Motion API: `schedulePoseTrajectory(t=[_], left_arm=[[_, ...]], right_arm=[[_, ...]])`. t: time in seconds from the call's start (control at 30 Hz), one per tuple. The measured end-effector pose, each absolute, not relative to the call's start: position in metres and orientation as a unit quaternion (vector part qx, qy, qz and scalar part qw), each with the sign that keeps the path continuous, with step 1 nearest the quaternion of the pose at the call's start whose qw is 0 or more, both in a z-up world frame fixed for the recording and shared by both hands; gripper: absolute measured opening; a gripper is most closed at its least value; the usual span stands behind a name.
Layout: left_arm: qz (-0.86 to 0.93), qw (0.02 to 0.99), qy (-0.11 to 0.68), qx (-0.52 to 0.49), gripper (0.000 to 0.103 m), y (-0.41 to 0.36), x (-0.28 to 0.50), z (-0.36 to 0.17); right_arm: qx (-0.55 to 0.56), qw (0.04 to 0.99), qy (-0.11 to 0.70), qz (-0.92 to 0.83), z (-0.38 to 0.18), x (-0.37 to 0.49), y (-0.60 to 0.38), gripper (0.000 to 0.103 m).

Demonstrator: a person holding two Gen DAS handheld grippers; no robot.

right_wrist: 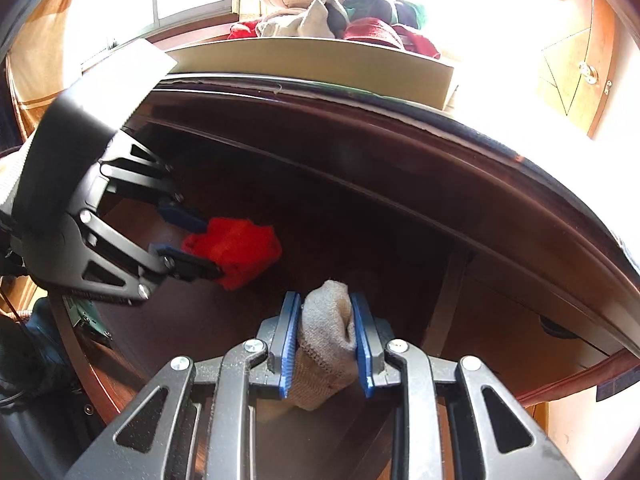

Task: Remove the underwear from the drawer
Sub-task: 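Lift both items out of the drawer and raise them toward the tray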

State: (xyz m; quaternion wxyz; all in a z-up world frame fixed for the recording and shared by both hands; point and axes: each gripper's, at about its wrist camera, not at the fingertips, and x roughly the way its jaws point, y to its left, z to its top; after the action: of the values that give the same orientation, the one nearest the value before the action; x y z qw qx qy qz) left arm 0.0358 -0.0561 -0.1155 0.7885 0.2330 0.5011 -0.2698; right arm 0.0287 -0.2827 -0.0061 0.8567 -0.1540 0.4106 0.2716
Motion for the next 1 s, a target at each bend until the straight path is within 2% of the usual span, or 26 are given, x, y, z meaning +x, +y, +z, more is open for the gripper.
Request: schedulePoseTrajectory(t=[0.13,0.67,1.0], left_arm=[[-0.252,0.802,0.497,0.216,0.027,-0.027,0.031,-0.131],[-0.215,0.86,0.453,0.096,0.027,0.035,0.009,-0.111],[-0.194,0.889,0.411,0.059,0.027,0.07,0.0,-0.088]], right_arm=[[-0.149,0.854,0.409,0.283,-0.002,0.027,-0.273,0.028],[-0.119,0.851,0.381,0.342,0.003,0.027,-0.23,0.028],[-0.09,0.864,0.358,0.343,0.009,0.021,-0.244,0.028]])
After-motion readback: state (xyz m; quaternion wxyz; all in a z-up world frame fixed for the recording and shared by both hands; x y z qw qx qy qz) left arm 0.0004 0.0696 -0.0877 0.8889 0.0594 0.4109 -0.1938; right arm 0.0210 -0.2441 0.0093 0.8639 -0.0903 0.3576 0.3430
